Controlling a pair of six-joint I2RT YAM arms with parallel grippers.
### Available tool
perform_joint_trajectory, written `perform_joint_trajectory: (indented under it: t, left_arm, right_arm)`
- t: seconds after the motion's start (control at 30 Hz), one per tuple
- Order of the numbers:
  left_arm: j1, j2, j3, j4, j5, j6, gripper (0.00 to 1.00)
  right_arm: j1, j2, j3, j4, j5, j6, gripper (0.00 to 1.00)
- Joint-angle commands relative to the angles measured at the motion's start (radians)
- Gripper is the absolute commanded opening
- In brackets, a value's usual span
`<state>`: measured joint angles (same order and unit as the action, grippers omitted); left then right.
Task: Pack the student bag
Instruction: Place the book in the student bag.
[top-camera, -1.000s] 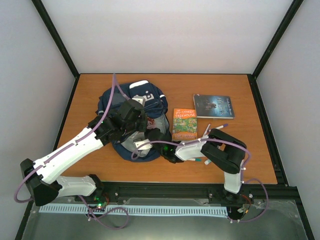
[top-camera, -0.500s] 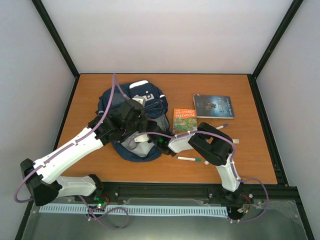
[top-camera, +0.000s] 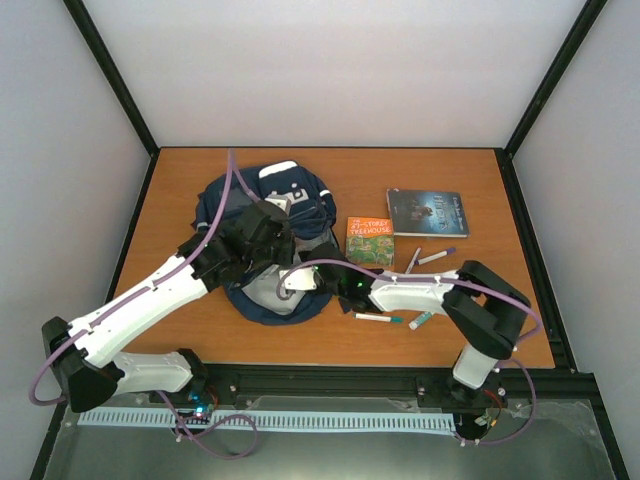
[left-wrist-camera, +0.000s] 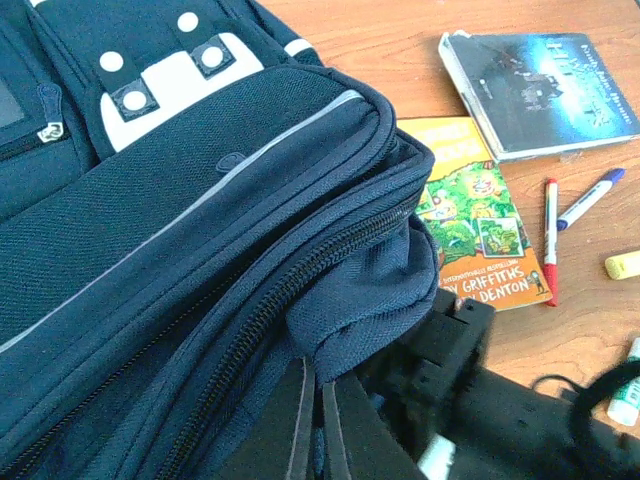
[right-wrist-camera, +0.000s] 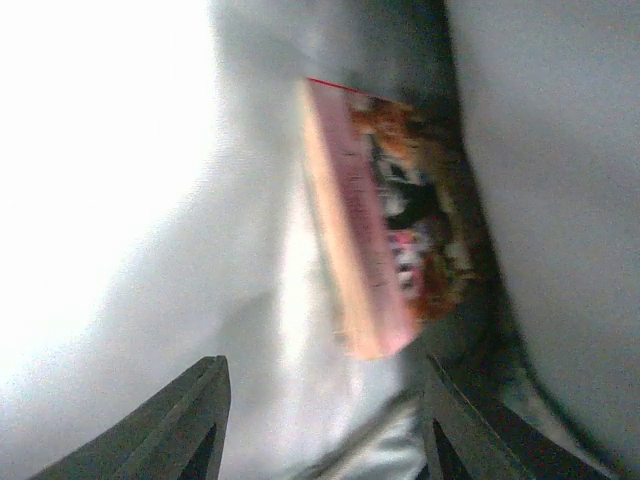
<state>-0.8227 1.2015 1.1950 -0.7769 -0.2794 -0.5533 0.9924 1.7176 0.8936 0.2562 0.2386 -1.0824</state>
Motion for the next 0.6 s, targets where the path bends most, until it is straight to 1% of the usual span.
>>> perform_joint_trajectory:
  t: [0.0,0.23,0.3,0.37,0.57]
  left_arm:
    - [0.015,0.006,-0.005,0.068,-0.011,0.010,0.01]
    - [0.023,0.016,-0.086,0.091,-0.015,0.003,0.01]
    - [0.023,0.022,-0.110,0.095,-0.022,0.004,0.01]
    - [0.025,0.030,-0.133,0.099,-0.031,0.003,0.01]
    - [0.025,0.062,-0.231,0.142,-0.008,-0.015,0.01]
  right_arm:
    - [0.001,-0.111,-0.039,-0.263,-0.186,0.165,0.55]
    - [-0.012,-0.333,-0.090,-0.509,-0.343,0.346,0.56]
    - [-0.037,-0.382,-0.090,-0.580,-0.388,0.407,0.56]
    - [-0.080,-0.426,-0.090,-0.638,-0.437,0.462,0.56]
    - [-0.314,-0.538,-0.047,-0.747,-0.551,0.623,0.56]
